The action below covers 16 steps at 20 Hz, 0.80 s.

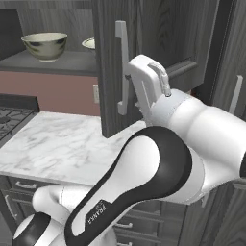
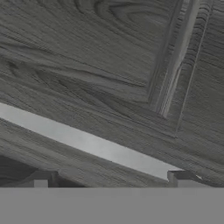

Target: Open the cabinet. Pick the bowls from the counter and place them in the cabinet. Then close the cabinet.

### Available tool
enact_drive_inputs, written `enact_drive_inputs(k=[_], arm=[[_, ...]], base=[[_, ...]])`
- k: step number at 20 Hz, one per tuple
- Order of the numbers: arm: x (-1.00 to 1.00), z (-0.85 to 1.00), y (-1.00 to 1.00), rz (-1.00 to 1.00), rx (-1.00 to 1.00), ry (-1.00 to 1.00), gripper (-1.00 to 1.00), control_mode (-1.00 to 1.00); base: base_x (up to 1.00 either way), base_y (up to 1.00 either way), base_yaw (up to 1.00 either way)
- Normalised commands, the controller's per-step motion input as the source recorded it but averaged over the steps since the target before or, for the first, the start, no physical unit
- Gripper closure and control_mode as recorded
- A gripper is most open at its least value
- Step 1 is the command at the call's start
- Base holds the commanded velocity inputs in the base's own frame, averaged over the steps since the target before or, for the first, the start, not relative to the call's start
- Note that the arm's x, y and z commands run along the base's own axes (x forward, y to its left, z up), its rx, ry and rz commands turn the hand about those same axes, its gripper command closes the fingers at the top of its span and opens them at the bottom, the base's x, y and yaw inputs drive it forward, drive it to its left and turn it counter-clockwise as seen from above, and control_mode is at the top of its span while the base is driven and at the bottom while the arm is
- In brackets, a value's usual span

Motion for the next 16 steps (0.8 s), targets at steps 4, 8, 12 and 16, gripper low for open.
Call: enact_drive_inputs(k=[4,8,12,16], arm=[[0.43,-0.10,0.00,0.00,-0.02,-0.06,-1.00,-1.00],[0.46,-0.13,0.00,0.00,-0.02,-0.05,-1.00,-1.00],[0.44,-0.14,0.00,0.00,0.00,-0.04,-1.00,-1.00],[0.35,-0.12,0.02,0.00,-0.01,-0.05,-1.00,-1.00]], base=[[0.00,0.00,0.00],[0.00,0.00,0.00],[0.00,0.00,0.00],[0.00,0.00,0.00]])
